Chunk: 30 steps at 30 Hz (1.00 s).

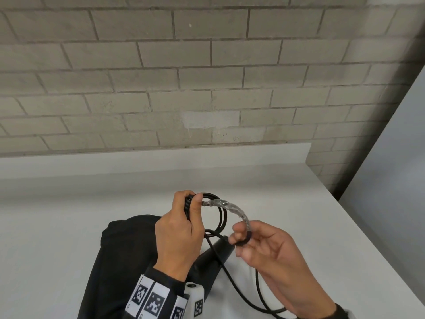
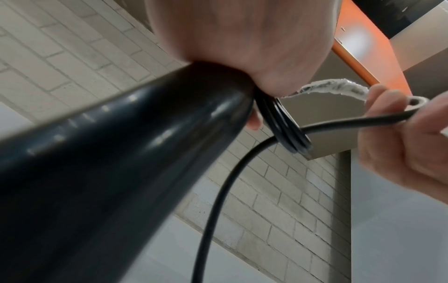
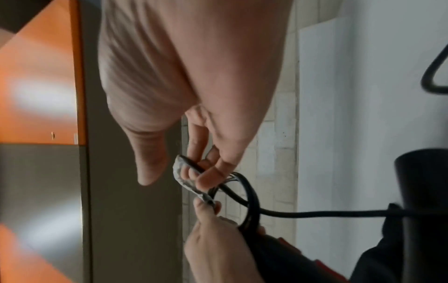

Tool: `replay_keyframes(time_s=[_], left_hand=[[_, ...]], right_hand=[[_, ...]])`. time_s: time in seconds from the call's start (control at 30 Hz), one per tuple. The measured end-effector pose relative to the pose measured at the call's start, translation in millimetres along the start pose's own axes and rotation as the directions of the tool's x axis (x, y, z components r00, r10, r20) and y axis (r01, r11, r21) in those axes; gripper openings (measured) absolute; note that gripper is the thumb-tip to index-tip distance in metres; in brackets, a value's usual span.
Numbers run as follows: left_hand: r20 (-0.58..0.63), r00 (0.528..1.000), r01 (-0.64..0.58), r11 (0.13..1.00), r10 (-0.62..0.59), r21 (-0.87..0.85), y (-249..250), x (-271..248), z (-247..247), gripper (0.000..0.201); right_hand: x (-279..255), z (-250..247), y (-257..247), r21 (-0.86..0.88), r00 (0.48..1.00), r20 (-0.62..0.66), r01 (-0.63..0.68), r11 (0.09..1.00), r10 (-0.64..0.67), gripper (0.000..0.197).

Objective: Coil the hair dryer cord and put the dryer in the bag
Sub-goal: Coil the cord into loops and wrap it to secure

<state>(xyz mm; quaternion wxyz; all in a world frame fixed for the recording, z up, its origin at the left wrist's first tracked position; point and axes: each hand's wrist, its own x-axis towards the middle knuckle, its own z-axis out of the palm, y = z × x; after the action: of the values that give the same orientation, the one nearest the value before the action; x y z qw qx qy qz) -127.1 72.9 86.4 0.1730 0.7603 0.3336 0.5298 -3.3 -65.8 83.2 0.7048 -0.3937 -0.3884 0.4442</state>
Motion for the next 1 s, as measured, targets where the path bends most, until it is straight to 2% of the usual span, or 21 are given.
replay_keyframes(time_s=[0.07, 0.17, 0.27, 0.33, 0.37, 0.43, 0.5, 0.53, 0.6, 0.63, 0.67, 0.7, 0.77, 0.83, 0.9, 0.93, 1.0], left_hand=[[0.001, 1.0, 0.004, 1.0, -0.004, -0.014, -0.3, -0.2, 0.2, 0.049], [0.023, 1.0, -0.009, 1.0, 0.01, -0.023, 1.9, -3.7, 1.7, 0.047], [0.03, 0.999, -0.024, 1.0, 0.025, -0.017, 2.4, -5.0, 2.4, 0.043], [0.02, 1.0, -0.015, 1.0, 0.015, -0.003, 0.3, -3.6, 2.2, 0.043], [0.018, 1.0, -0.005, 1.0, 0.005, -0.001, -1.1, -3.0, 2.2, 0.043], [0.018, 1.0, 0.017, 1.0, -0.017, -0.01, -4.1, -2.8, 3.0, 0.042], [0.024, 0.999, 0.026, 0.999, -0.026, -0.02, -6.1, -3.2, 3.8, 0.041], [0.027, 0.999, 0.027, 0.999, -0.026, -0.019, -6.5, -3.2, 4.6, 0.041], [0.027, 0.999, 0.033, 0.999, -0.033, -0.004, -8.1, -1.7, 3.6, 0.044], [0.029, 0.999, 0.046, 0.999, -0.045, -0.003, -9.5, -0.6, 3.3, 0.046], [0.03, 0.998, 0.059, 0.998, -0.059, -0.004, -11.2, 0.7, 3.0, 0.047], [0.03, 0.997, 0.069, 0.998, -0.069, -0.005, -13.3, 1.8, 2.7, 0.048], [0.036, 0.996, 0.077, 0.997, -0.077, -0.006, -15.3, 2.7, 2.5, 0.05], [0.04, 0.996, 0.076, 0.997, -0.076, 0.002, -14.5, 2.7, 2.6, 0.051], [0.043, 0.996, 0.077, 0.997, -0.077, 0.002, -13.5, 1.9, 3.1, 0.053], [0.046, 0.996, 0.081, 0.997, -0.08, -0.004, -13.6, 1.9, 3.4, 0.054], [0.041, 0.994, 0.098, 0.995, -0.098, -0.013, -15.6, 2.4, 4.1, 0.051]], right_hand=[[-0.4, 0.1, 10.5, -0.236, 0.993, -0.05, 0.097, 0.967, -0.111, 0.029], [1.6, 6.7, 22.0, -0.579, 0.971, -0.043, 0.169, 0.798, -0.237, 0.036], [4.6, 11.5, 30.7, -0.707, 0.93, -0.023, 0.245, 0.664, -0.367, 0.023], [4.6, 12.5, 33.2, -0.734, 0.915, -0.012, 0.266, 0.625, -0.403, 0.017], [4.1, 13.8, 31.3, -0.725, 0.923, -0.043, 0.235, 0.648, -0.383, 0.016], [3.4, 14.5, 23.6, -0.63, 0.938, -0.157, 0.147, 0.763, -0.31, 0.017], [2.8, 8.2, 15.3, -0.41, 0.927, -0.278, 0.123, 0.904, -0.252, 0.007], [0.9, 3.3, 10.7, -0.238, 0.93, -0.302, 0.138, 0.961, -0.208, 0.01], [-3.9, -7.0, 3.1, 0.106, 0.959, -0.27, 0.118, 0.987, -0.085, 0.036], [-7.4, -13.0, -1.6, 0.177, 0.964, -0.264, 0.078, 0.981, -0.029, 0.046], [-11.0, -20.6, -5.7, 0.169, 0.964, -0.267, 0.023, 0.985, 0.023, 0.056], [-15.3, -28.7, -10.0, 0.101, 0.961, -0.27, -0.039, 0.994, 0.065, 0.064], [-23.5, -43.6, -21.7, -0.152, 0.946, -0.309, -0.151, 0.977, 0.098, 0.07], [-30.8, -58.4, -33.4, -0.413, 0.945, -0.316, -0.219, 0.884, 0.087, 0.053], [-35.3, -69.4, -38.2, -0.539, 0.944, -0.326, -0.23, 0.811, 0.051, 0.02], [-36.2, -74.0, -35.0, -0.57, 0.938, -0.345, -0.223, 0.791, 0.015, 0.017], [-35.9, -79.8, -20.5, -0.625, 0.914, -0.396, -0.202, 0.754, -0.084, 0.03]])
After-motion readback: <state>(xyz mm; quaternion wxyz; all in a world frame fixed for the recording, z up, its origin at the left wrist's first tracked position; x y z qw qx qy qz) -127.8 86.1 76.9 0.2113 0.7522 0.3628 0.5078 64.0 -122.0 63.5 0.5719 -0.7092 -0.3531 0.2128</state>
